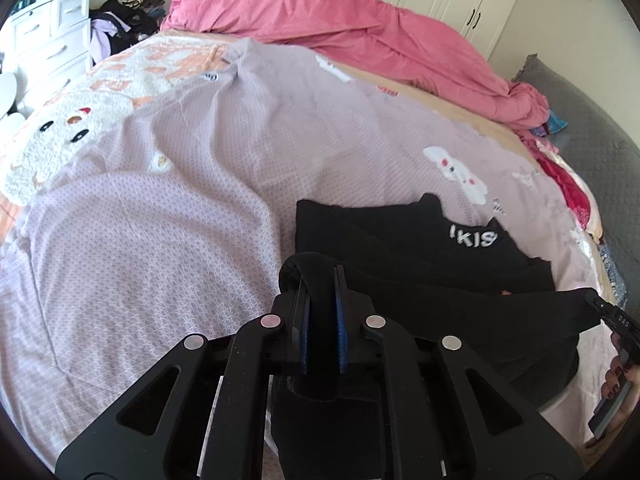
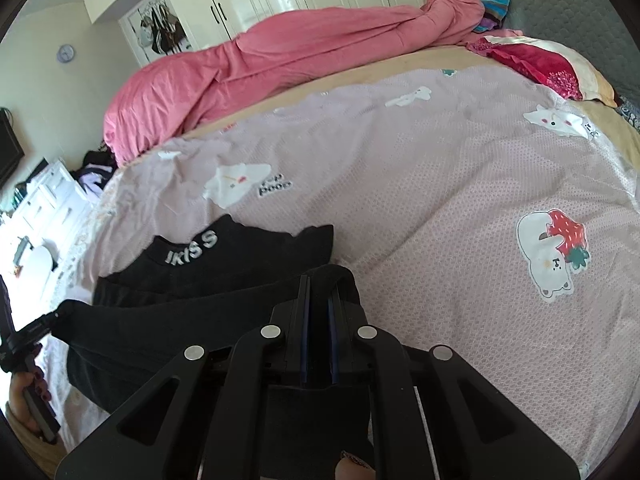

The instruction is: Fold small clothes

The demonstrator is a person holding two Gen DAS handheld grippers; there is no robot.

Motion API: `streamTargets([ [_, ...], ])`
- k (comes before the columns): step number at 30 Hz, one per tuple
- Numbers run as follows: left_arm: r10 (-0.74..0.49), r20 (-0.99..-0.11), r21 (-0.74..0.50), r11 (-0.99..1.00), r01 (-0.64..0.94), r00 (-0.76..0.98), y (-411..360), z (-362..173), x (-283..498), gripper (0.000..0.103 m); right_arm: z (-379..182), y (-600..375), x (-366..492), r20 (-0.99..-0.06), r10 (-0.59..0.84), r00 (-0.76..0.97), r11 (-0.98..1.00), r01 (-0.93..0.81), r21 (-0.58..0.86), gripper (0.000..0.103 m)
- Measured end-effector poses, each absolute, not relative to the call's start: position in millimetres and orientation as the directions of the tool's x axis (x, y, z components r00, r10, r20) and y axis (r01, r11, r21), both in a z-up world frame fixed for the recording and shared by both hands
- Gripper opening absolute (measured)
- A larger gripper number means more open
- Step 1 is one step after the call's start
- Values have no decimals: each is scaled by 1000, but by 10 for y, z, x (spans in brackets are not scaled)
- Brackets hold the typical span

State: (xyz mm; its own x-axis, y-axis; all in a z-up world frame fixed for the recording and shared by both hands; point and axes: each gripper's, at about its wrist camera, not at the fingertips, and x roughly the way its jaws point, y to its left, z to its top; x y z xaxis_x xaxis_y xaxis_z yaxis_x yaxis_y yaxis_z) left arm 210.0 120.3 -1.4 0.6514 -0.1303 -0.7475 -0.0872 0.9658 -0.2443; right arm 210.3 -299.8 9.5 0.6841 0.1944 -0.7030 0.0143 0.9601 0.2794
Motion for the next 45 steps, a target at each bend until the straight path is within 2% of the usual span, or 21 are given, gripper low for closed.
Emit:
streamTargets([
  [2, -124, -753, -241, 966, -95, 646, 1201, -56, 2112, 7, 47, -2960, 2117, -711, 172, 682, 968, 15, 249, 11],
  [3, -119, -752, -243, 964, -104, 648, 1204, -48, 2090, 13, 40, -2938, 2109, -709, 163, 686, 972, 10, 233, 16],
  [4, -110, -748, -241, 964, -114, 654, 1212, -29, 2069, 23, 45, -2911, 2095, -706, 146, 693, 978, 6, 209, 25],
  [5, -94, -729, -242, 962, -126, 678, 1230, 36, 2006, 48, 61, -2879, 2070, -699, 121, 704, 985, 3, 173, 30],
  [6, -92, -715, -248, 960, -129, 693, 1242, 74, 1967, 56, 77, -2864, 2049, -696, 106, 710, 988, 4, 155, 45],
  [7, -86, -700, -254, 958, -135, 709, 1264, 131, 1907, 56, 105, -2864, 2013, -688, 92, 720, 989, 16, 149, 51],
  [11, -88, -663, -251, 962, -110, 743, 1260, 311, 1736, 56, 216, -2850, 1868, -658, 97, 747, 988, 9, 155, 51],
  [17, -132, -668, -194, 981, 1, 733, 1027, 379, 1469, 55, 287, -2493, 1538, -661, 179, 729, 984, -140, 111, 51],
  [19, -143, -692, -159, 986, 44, 708, 905, 305, 1400, 50, 223, -2366, 1478, -686, 220, 693, 974, -188, 123, 44],
  [21, -154, -713, -138, 987, 77, 684, 803, 216, 1362, 36, 133, -2224, 1417, -716, 239, 656, 967, -227, 115, 38],
  [22, -157, -725, -127, 987, 94, 671, 754, 159, 1354, 35, 97, -2167, 1397, -725, 235, 647, 966, -240, 98, 37],
  [25, -134, -763, -72, 990, 122, 632, 620, -50, 1403, 35, -52, -2035, 1441, -770, 181, 612, 969, -247, 32, 36],
  [29, -75, -768, 11, 991, 130, 636, 519, -172, 1517, 35, -193, -2018, 1597, -804, 118, 582, 975, -220, -17, 36],
  [45, -64, -779, -32, 998, 62, 623, 672, -189, 2371, 35, -176, -2128, 2451, -779, 107, 618, 984, -176, -5, 36],
])
